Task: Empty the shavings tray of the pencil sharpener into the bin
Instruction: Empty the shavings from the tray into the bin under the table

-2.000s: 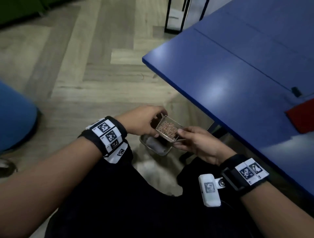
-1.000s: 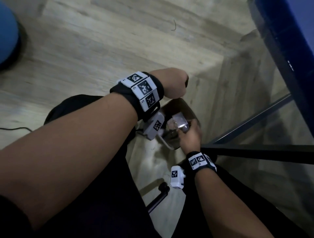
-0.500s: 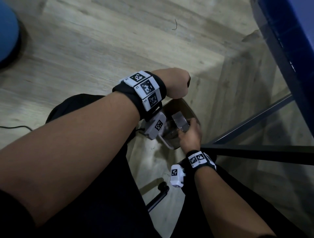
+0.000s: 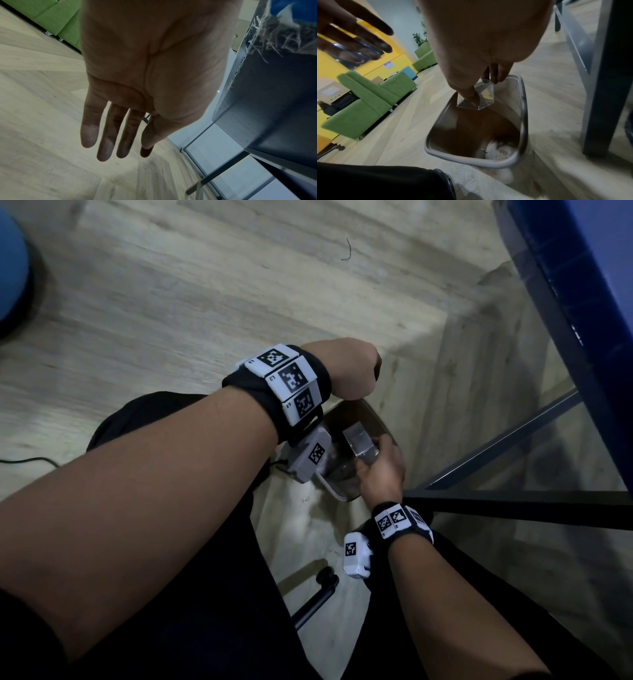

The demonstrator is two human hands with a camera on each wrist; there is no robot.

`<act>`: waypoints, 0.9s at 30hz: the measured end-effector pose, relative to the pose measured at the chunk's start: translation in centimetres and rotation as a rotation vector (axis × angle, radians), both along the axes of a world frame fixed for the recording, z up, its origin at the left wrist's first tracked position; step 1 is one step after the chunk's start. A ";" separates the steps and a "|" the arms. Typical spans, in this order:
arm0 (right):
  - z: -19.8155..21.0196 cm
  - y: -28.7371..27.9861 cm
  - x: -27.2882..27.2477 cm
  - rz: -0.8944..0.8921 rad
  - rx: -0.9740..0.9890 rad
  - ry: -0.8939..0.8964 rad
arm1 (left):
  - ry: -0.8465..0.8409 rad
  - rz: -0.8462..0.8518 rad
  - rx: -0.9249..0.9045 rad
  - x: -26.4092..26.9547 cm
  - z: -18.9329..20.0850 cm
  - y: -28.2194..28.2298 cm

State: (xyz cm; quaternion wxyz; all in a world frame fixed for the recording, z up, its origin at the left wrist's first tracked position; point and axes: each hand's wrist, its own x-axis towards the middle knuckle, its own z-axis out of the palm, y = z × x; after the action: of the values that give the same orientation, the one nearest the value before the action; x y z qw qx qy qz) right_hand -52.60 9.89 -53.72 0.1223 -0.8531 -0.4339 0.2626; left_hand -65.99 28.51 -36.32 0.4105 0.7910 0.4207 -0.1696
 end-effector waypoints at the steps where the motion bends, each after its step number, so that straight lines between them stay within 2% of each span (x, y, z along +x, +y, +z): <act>1: -0.1 -0.1 0.0 -0.011 0.003 0.017 | 0.004 0.001 -0.003 0.0 0.1 0.0; 4: 0.0 -0.4 0.1 -0.118 0.033 0.124 | 0.004 0.001 -0.007 -0.1 0.2 0.0; 9: 1.2 -0.2 1.8 -0.321 0.054 0.405 | 0.000 0.002 -0.011 0.1 0.2 -0.1; 14: 1.5 -0.4 3.0 -0.627 0.133 0.748 | 0.000 0.010 -0.009 0.4 0.1 -0.1; 19: 1.9 -1.1 3.4 -0.657 0.127 0.886 | 0.008 0.006 0.000 0.5 0.1 -0.2; 21: 1.9 -0.9 2.9 -0.641 0.146 0.850 | 0.004 0.011 -0.003 0.4 0.2 -0.2; 22: 1.8 -0.8 2.8 -0.590 0.163 0.768 | 0.002 0.014 -0.004 0.4 0.2 -0.2; 27: 1.8 -0.5 0.7 -0.155 0.201 0.134 | -0.004 0.017 0.003 0.2 0.4 -0.1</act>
State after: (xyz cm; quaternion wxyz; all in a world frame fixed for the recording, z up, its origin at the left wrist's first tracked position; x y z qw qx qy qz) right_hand -51.90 9.36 -51.91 0.2559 -0.8480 -0.3818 0.2640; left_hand -65.78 28.36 -35.89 0.4115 0.7886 0.4266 -0.1637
